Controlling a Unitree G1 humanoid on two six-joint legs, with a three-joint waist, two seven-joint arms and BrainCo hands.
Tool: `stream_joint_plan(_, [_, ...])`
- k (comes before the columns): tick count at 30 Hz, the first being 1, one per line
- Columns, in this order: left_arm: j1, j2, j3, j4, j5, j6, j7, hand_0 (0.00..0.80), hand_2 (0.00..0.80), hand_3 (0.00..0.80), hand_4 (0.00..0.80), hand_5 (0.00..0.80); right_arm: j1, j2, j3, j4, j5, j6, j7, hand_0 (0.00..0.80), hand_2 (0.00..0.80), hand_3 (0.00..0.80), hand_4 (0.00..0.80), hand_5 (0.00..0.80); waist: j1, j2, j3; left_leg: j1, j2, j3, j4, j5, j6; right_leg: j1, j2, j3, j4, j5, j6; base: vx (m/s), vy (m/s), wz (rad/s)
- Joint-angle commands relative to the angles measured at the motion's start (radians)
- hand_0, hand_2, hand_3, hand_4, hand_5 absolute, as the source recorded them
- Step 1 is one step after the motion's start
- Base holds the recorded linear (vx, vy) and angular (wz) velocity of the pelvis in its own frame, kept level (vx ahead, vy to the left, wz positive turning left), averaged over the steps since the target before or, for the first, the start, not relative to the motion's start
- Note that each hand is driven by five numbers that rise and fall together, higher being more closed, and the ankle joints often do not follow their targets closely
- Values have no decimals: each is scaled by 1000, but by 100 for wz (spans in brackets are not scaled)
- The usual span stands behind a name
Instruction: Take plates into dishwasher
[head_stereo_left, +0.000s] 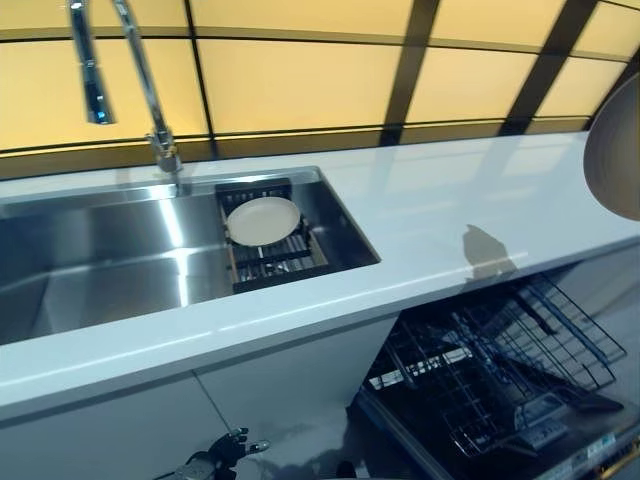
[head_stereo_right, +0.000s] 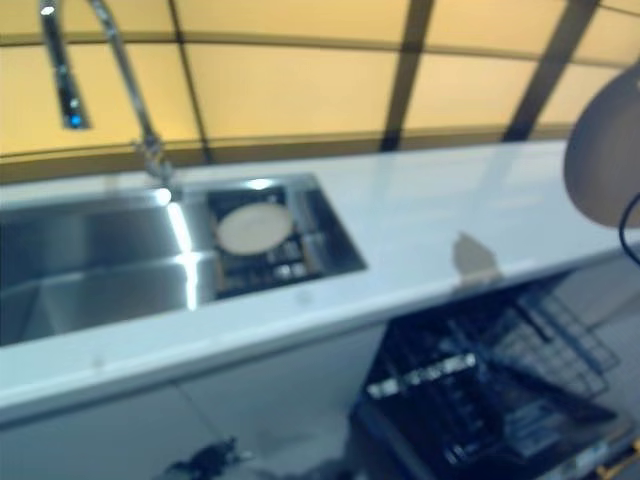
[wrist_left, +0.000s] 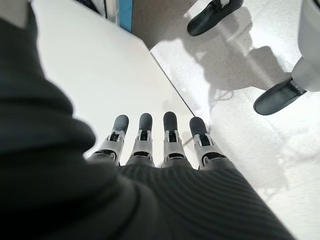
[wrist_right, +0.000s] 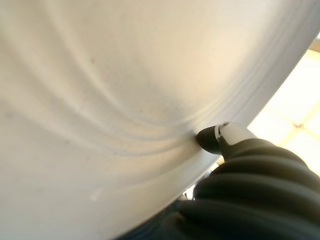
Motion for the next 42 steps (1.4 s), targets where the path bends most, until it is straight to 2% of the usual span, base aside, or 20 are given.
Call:
stream_joint_plan(1, [-75, 30, 20, 26, 35, -7, -4, 0, 0, 0, 0, 0, 0, -59, -101, 12, -37, -34, -66, 800, 800, 800, 800, 800, -23, -51, 42, 61, 49, -2, 4, -60, 16, 41, -63, 38, 4, -12, 111, -2, 1, -41])
stream_joint_plan(4, [-78, 25, 30, 33, 37, -5, -9, 0, 0, 0, 0, 0, 147, -59, -215, 0, -68, -74, -98, 800, 800, 800, 800, 800, -50, -42, 45, 72, 53, 22, 4, -68, 15, 27, -61, 57, 4, -7, 112, -1, -7, -25])
stream_joint_plan(9, [-82, 14, 33, 34, 36, -2, -7, 0, 0, 0, 0, 0, 350, -26, -379, -45, -131, -102, -113, 800, 800, 800, 800, 800, -80, -29, 56, 80, 56, 45, 4, -73, 12, 4, -60, 78, 4, 2, 113, -12, -4, -18])
stream_joint_plan(15, [-91, -1, 34, 27, 32, -7, 2, 0, 0, 0, 0, 0, 521, 49, -494, -81, -194, -83, -147, 800, 800, 800, 800, 800, -94, -12, 78, 74, 58, 50, 4, -73, 9, -22, -61, 82, 4, 10, 110, -41, -14, -4])
stream_joint_plan(21, [-108, -15, 21, 18, 22, 1, 17, 0, 0, 0, 0, 0, 542, 133, -472, -54, -268, -38, -176, 800, 800, 800, 800, 800, -81, 5, 101, 57, 56, 32, 4, -67, 9, -34, -66, 67, 4, 12, 105, -32, -39, -1])
stream_joint_plan(27, [-115, -4, 3, 2, 16, 5, 17, 0, 0, 0, 0, 0, 487, 168, -404, 8, -401, 17, -203, 800, 800, 800, 800, 800, -55, 25, 125, 23, 49, -7, 4, -54, 8, -49, -75, 39, 4, 15, 102, -43, -43, 8])
stream_joint_plan(32, [-127, -1, -3, -4, 8, 3, 13, 0, 0, 0, 0, 0, 452, 186, -358, 19, -483, 49, -208, 800, 800, 800, 800, 800, -45, 39, 145, 3, 44, -24, 4, -49, 9, -62, -78, 31, 4, 17, 100, -45, -15, 14])
stream_joint_plan(36, [-137, -2, -11, -12, 4, -4, 13, 0, 0, 0, 0, 0, 441, 217, -330, 28, -605, 100, -190, 800, 800, 800, 800, 800, -37, 51, 165, -18, 43, -37, 4, -43, 9, -77, -81, 24, 4, 18, 100, -50, -25, 2])
stream_joint_plan(42, [-154, -3, -29, -23, -11, -13, 10, 0, 0, 0, 0, 0, 430, 256, -294, 61, -688, 170, -170, 800, 800, 800, 800, 800, -26, 75, 194, -43, 38, -54, 4, -36, 9, -95, -86, 15, 4, 19, 97, -43, -5, 10])
